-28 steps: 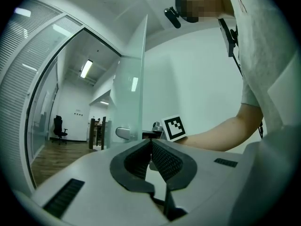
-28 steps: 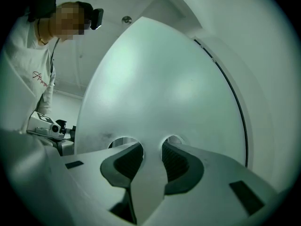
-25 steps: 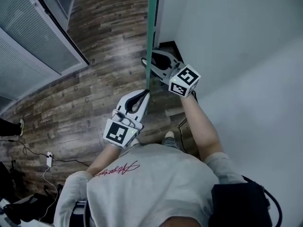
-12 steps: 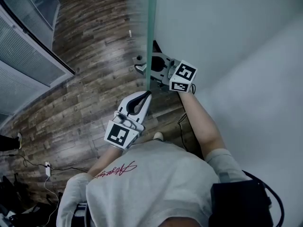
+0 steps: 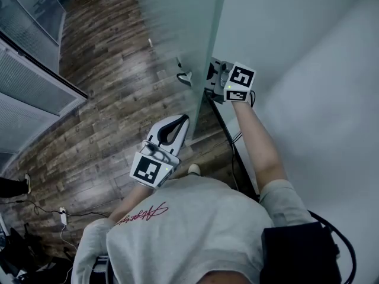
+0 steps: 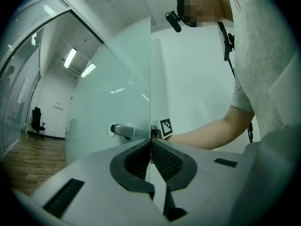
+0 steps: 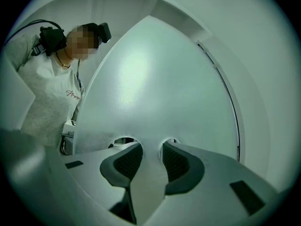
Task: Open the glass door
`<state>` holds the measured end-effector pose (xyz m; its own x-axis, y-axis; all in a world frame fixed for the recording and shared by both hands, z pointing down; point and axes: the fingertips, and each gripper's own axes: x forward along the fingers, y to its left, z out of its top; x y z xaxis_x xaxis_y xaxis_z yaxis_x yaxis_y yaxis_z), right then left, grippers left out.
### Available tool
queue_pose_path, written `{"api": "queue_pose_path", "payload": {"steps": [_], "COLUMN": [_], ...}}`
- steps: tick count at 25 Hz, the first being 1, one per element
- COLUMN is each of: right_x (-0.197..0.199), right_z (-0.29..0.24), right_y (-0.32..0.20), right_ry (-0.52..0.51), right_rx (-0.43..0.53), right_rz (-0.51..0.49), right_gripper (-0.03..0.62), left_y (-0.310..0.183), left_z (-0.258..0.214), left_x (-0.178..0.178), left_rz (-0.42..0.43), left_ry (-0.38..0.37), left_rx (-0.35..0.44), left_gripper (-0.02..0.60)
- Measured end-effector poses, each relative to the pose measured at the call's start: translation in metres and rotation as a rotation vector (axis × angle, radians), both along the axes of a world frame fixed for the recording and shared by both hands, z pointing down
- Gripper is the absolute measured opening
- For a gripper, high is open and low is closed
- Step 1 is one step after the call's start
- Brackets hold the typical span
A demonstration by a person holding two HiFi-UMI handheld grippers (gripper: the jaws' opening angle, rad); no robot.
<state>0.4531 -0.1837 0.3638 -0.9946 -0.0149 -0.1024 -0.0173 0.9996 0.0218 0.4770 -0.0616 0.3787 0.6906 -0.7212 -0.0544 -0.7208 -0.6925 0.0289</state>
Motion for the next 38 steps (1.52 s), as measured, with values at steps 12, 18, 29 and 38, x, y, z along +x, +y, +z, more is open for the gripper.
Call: {"api": "queue_pose_path", "payload": {"steps": [12,18,29,38], "right_x": [0.030,0.031,0.093,0.166], "right_z": [-0.009,-0.010,-0.008,-0.014], "right_y": [-0.007,-0.006,-0.009,0.061], "right_ry": [0.031,0.036,0.026,-0.111], "right_rx": [0.017,0.008,0.033,0.052], "right_rz": [-0.047,-0.079,0.086,0.571], "right_gripper": [0.141,0.154,0.168,0.021], "left_y": [-0.002,-0.012,-0.025,-0.033], "left_z": [-0.009,-0.009,0.001,-0.008], "left_x": [-0.007,-0.013,-0.006,0.028], "left_rz": [-0.006,-0.027,0.000,0.102], "left_ry": [-0.004,-0.017,-0.022,0.023], "left_rx": [-0.001,-0.019,-0.019,0.016], "left_gripper": [0.017,0.017,0.017,0.017]}}
